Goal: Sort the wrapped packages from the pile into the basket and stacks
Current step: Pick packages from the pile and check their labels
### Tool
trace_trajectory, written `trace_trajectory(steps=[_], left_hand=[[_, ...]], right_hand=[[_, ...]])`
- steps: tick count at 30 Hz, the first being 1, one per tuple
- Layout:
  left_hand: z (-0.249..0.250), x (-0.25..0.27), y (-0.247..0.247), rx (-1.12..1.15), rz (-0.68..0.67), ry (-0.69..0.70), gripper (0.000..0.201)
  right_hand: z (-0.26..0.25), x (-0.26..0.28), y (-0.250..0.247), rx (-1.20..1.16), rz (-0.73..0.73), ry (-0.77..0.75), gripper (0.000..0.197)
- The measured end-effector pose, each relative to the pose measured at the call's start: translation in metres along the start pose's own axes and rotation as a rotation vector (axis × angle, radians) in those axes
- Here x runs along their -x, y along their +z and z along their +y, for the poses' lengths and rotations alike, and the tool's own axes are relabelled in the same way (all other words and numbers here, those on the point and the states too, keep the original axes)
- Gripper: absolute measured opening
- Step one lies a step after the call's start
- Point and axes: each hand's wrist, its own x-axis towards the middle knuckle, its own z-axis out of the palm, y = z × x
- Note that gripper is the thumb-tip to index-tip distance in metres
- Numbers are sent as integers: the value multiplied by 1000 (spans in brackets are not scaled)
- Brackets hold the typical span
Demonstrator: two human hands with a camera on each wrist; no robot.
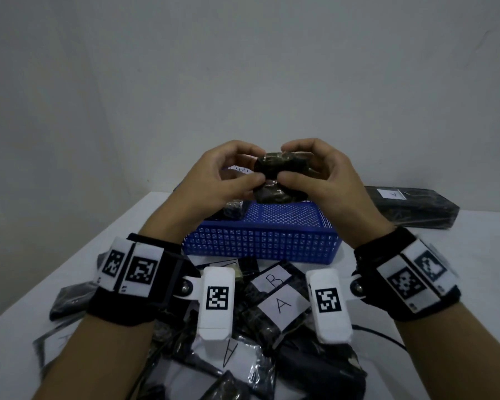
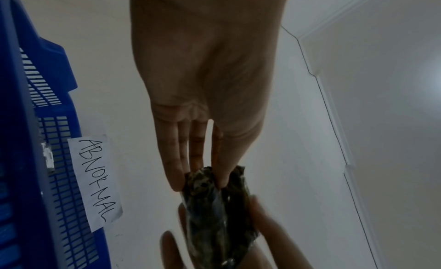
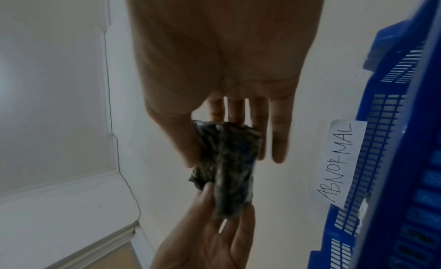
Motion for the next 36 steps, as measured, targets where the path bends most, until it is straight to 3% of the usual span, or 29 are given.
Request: trace_trajectory(steps=[5, 11, 16, 18, 21, 24, 29, 36], left_hand=[[-2, -1, -5, -63, 52, 122, 37], [1, 0, -1, 18, -2, 107, 38], [1, 1, 2, 67, -17, -52, 24], [0, 1, 1, 47, 6, -15, 31], [1, 2, -2, 36, -15, 62, 47], [3, 3, -3, 40, -34, 106, 56], [3, 4, -3, 94, -106, 120, 49], [-2, -1, -4, 50, 49, 177, 54]], right_hand=[[-3, -1, -2, -157, -48, 247, 18], [0, -3, -3, -97, 86, 87, 12], [-1, -1, -5, -18, -52, -53, 26], [-1, -1, -4, -19, -103, -33, 34], [-1, -3, -2, -37, -60, 82, 49], [-1, -3, -3, -55, 10, 167, 45], [0, -1, -3, 8, 115, 63, 31], [-2, -1, -2, -43, -6, 145, 22]])
